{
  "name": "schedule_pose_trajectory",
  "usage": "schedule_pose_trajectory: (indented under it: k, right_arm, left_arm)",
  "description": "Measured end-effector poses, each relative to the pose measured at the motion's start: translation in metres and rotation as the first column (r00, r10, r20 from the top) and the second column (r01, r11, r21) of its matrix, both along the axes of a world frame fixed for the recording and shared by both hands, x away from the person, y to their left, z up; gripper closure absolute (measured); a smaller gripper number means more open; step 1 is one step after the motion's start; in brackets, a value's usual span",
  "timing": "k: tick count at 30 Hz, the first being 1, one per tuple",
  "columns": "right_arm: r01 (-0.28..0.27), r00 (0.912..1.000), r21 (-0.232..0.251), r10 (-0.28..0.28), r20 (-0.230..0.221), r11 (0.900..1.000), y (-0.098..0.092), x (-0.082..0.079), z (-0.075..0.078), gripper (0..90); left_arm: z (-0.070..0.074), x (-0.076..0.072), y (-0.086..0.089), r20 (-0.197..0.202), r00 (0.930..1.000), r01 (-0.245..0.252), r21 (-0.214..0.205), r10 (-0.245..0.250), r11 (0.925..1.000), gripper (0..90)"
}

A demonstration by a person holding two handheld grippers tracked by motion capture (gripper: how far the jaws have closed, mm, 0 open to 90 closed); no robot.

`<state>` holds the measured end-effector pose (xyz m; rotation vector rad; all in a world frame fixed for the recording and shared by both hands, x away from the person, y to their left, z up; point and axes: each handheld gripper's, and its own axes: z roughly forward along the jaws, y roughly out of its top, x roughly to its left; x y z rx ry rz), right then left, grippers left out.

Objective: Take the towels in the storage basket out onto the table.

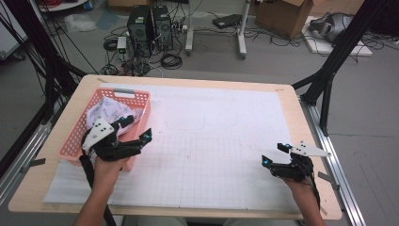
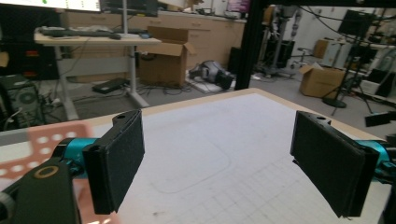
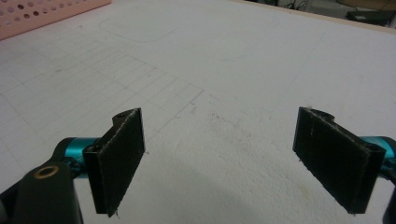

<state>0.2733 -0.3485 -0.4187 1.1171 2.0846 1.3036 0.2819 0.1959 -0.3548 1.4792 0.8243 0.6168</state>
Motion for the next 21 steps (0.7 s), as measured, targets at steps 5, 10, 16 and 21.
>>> schedule_pose_trajectory:
  k: [5,10,16,21]
  right_arm:
    - [-0.014,0.9998,-0.011,0.014,-0.017,0.9998,-0.001,0.0,0.0,15.6]
    - [-0.017,0.9997,-0.012,0.017,-0.018,0.9998,0.0,0.0,-0.001,15.6]
    - [-0.017,0.9997,-0.02,0.017,-0.015,0.9997,0.0,-0.003,0.0,15.6]
    - [-0.01,0.9998,-0.017,0.01,-0.015,0.9998,-0.001,-0.003,0.0,15.6]
  left_arm:
    - [0.008,0.006,0.023,-0.015,0.9986,-0.051,0.026,0.052,0.9983,17.6]
    - [0.012,0.015,0.043,-0.046,0.9939,-0.098,0.045,0.1,0.9942,17.4]
    - [0.012,0.036,0.064,-0.145,0.9735,-0.161,0.117,0.177,0.9801,17.2]
    - [0.006,0.051,0.076,-0.244,0.9318,-0.216,0.221,0.268,0.9511,17.4]
